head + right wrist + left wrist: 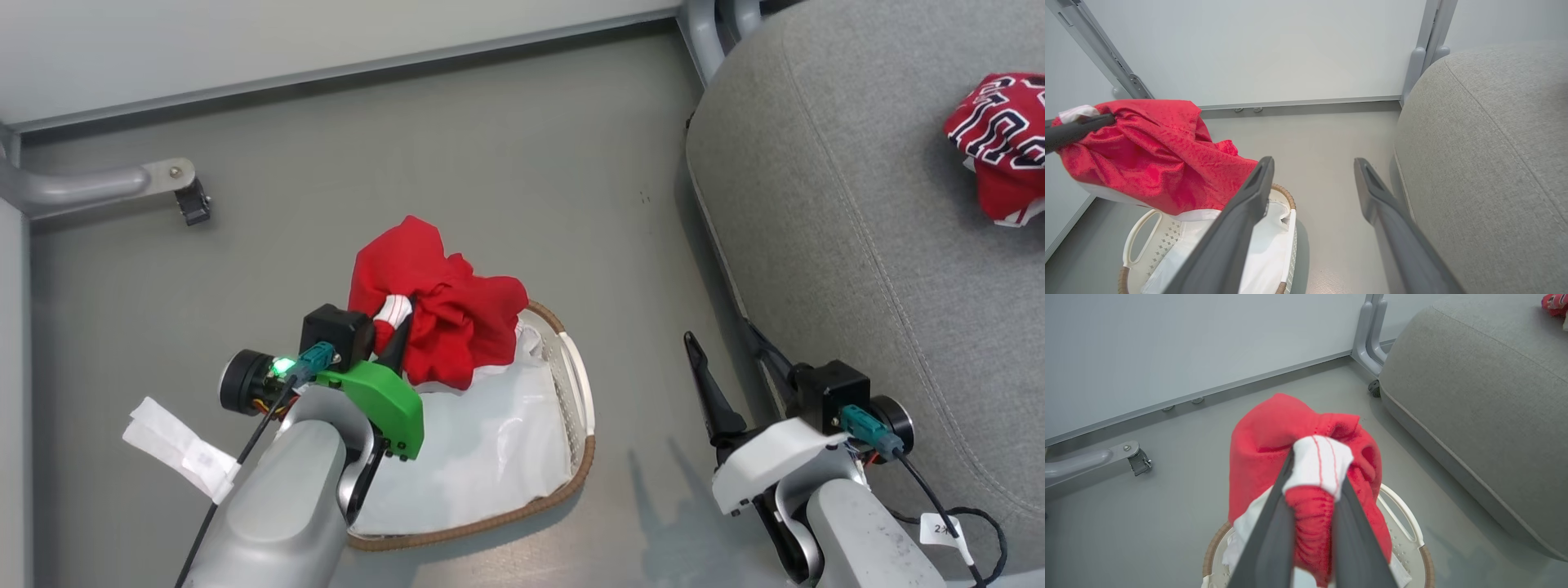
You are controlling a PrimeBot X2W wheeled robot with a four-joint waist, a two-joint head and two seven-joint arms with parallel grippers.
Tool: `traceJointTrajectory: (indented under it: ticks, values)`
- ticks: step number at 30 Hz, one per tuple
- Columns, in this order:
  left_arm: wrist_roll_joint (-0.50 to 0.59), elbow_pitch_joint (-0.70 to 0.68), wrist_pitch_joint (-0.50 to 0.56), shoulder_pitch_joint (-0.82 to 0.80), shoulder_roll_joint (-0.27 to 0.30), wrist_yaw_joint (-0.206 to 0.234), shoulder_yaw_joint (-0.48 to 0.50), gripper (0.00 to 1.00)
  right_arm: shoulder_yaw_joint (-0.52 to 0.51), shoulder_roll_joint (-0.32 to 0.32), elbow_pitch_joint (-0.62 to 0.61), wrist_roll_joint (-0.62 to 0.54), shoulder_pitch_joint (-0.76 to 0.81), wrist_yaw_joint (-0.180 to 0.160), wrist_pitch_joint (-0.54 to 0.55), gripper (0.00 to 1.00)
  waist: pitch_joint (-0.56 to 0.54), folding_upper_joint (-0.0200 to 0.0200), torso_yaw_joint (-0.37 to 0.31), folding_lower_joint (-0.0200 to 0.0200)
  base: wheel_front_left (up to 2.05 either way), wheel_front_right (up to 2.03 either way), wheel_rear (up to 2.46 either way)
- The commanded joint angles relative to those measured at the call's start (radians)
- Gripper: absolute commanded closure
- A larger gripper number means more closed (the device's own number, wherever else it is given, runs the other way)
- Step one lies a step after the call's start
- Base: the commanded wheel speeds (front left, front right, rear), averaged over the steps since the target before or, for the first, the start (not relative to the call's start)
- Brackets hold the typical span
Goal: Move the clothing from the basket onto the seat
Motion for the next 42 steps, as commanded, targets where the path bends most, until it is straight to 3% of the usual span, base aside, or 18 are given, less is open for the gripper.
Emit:
traceJointTrajectory:
  ticks: [1, 15, 22, 26, 36, 42]
  values:
    - [0.0, -0.042, -0.003, 0.019, 0.001, 0.009, 0.017, 1.0, 0.0, -0.005, 0.004, -0.005, 0.023, -0.001, -0.002, 0.0, -0.068, 0.0, 0.051, 0.0001, 0.0, 0.0, 0.0]
    - [0.012, -0.435, -0.002, 0.124, -0.021, 0.017, 0.163, 1.0, -0.015, -0.005, 0.016, 0.0, 0.102, -0.001, -0.002, 0.0, -0.154, 0.0, 0.065, 0.0001, 0.0, 0.0, 0.0]
    - [0.032, -0.515, -0.003, 0.161, -0.035, 0.013, 0.171, 1.0, 0.014, -0.004, 0.025, -0.013, 0.109, -0.001, -0.002, 0.0, -0.171, 0.0, 0.076, 0.0001, 0.0, 0.0, 0.0]
    - [0.032, -0.523, -0.002, 0.177, -0.039, 0.01, 0.167, 1.0, 0.09, -0.004, -0.008, -0.014, 0.061, -0.001, -0.002, 0.0, -0.17, 0.0, 0.083, 0.0001, 0.0, 0.0, 0.0]
    - [0.013, -0.512, -0.003, 0.173, -0.045, 0.003, 0.137, 1.0, 0.414, -0.005, -0.044, -0.025, -0.145, -0.001, -0.002, 0.0, -0.15, 0.0, 0.118, 0.0001, 0.0, 0.0, 0.0]
    - [-0.012, -0.507, -0.003, 0.159, -0.047, 0.0, 0.101, 1.0, 0.507, -0.005, 0.012, -0.036, -0.248, -0.001, -0.002, 0.0, -0.146, 0.0, 0.158, 0.0001, 0.0, 0.0, 0.0]
